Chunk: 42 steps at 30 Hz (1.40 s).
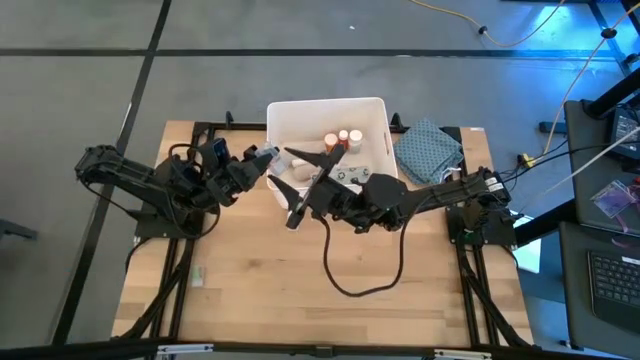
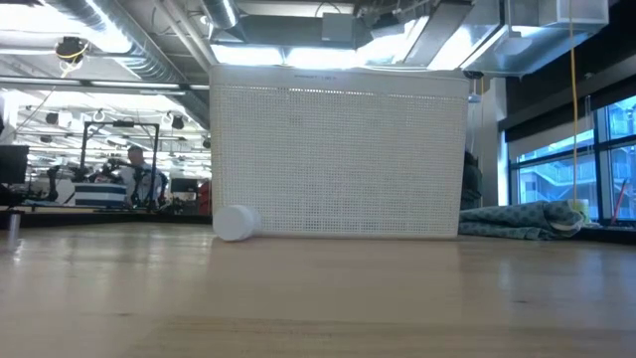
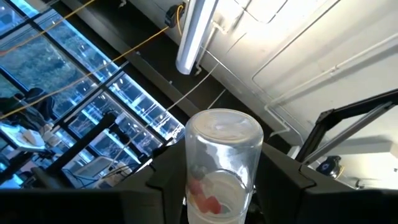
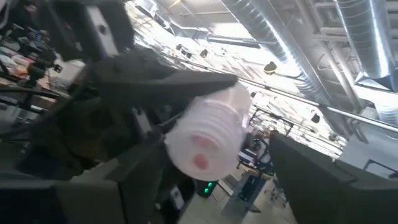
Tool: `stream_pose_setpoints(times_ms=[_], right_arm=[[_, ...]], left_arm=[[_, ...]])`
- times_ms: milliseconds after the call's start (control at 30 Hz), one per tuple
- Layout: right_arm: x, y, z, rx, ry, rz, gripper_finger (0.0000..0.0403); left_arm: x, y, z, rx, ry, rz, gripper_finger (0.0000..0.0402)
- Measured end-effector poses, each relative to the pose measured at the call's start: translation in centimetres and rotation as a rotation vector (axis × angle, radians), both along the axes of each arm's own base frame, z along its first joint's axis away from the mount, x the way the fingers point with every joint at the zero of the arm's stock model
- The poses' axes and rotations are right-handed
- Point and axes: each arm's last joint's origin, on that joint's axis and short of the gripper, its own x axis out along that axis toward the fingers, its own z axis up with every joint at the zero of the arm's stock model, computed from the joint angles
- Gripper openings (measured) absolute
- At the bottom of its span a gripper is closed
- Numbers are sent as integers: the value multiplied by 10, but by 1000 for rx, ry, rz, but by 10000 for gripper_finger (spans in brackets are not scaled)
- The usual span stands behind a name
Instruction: Pick & place medical supplies in basket/bin
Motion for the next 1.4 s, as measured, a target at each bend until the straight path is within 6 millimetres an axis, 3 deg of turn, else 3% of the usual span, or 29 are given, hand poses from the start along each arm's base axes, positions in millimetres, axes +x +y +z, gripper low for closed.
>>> stream_pose_setpoints(times_ms=[367,500,933,1200,1400], right_arm=[[0,0,0,-9,4,-2,160],[0,0,0,-41,20,-18,135],[-1,1,-1,-58,56,-77,134],[-5,10,-1,-67,84,-122,134],[-26,14,13,8,120,-230,134]], left_arm=[[1,6,0,12,-5,18,159],[1,9,1,34,-1,37,171],[-4,11,4,131,32,131,197],[-39,19,21,221,32,220,211],[-74,29,16,275,280,268,207]])
